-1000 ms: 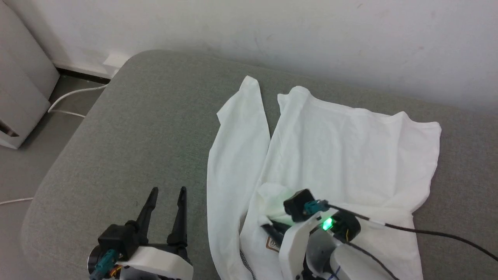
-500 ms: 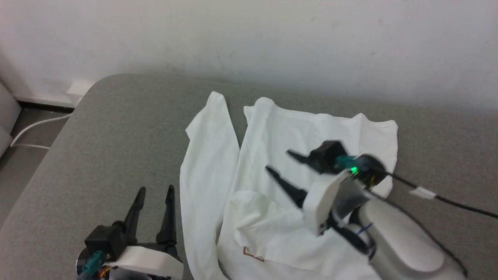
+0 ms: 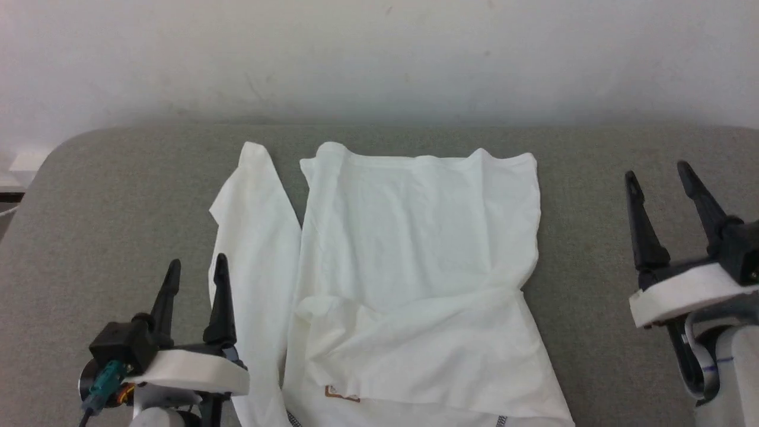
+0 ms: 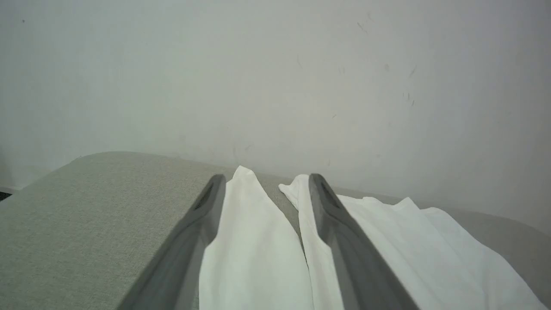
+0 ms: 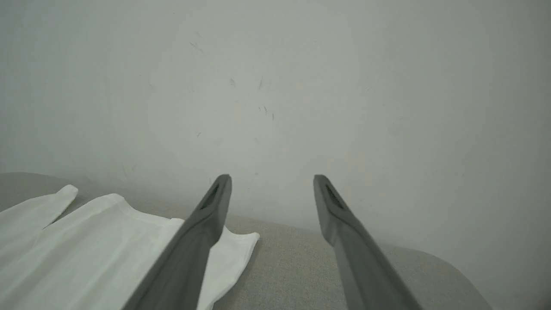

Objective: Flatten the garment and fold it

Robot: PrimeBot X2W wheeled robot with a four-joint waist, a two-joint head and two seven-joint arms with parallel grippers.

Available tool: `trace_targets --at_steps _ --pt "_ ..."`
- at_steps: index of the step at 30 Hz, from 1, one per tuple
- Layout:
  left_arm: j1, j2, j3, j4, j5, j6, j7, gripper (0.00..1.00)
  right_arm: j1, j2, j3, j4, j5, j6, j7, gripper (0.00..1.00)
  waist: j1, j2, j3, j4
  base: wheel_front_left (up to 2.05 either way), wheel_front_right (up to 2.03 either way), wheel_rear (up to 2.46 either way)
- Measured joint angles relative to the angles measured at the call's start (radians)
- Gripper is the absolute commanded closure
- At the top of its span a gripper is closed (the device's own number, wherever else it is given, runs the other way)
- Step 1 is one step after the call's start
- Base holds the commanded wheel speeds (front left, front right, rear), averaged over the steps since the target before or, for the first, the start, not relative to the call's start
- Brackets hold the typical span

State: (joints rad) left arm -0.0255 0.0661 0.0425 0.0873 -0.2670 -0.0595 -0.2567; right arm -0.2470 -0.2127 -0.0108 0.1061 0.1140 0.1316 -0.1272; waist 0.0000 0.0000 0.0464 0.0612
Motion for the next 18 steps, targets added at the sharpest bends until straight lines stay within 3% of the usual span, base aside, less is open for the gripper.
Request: trace_targets --at_steps 7,13,18 --pt "-0.119 0.110 -0.002 0.070 0.016 -0.010 0.160 0.00 0.136 0.125 -0.121 -0.111 -0.044 0.000 -0.032 0.00 0.0001 0.0000 0.069 -0.059 0.00 0.00 0.00" --pt "-0.338 0.296 -0.019 0.143 -0.001 -0.053 0.448 0.00 0.143 0.146 -0.142 -0.198 -0.050 0.000 -0.023 0.00 0.0001 0.0000 0.155 -0.105 0.00 0.00 0.00" --pt "-0.531 0.433 -0.061 0.245 -0.117 -0.064 0.713 0.00 0.123 0.153 -0.130 -0.225 -0.052 0.000 -0.015 0.00 0.0003 0.0000 0.236 -0.147 0.00 0.00 0.00"
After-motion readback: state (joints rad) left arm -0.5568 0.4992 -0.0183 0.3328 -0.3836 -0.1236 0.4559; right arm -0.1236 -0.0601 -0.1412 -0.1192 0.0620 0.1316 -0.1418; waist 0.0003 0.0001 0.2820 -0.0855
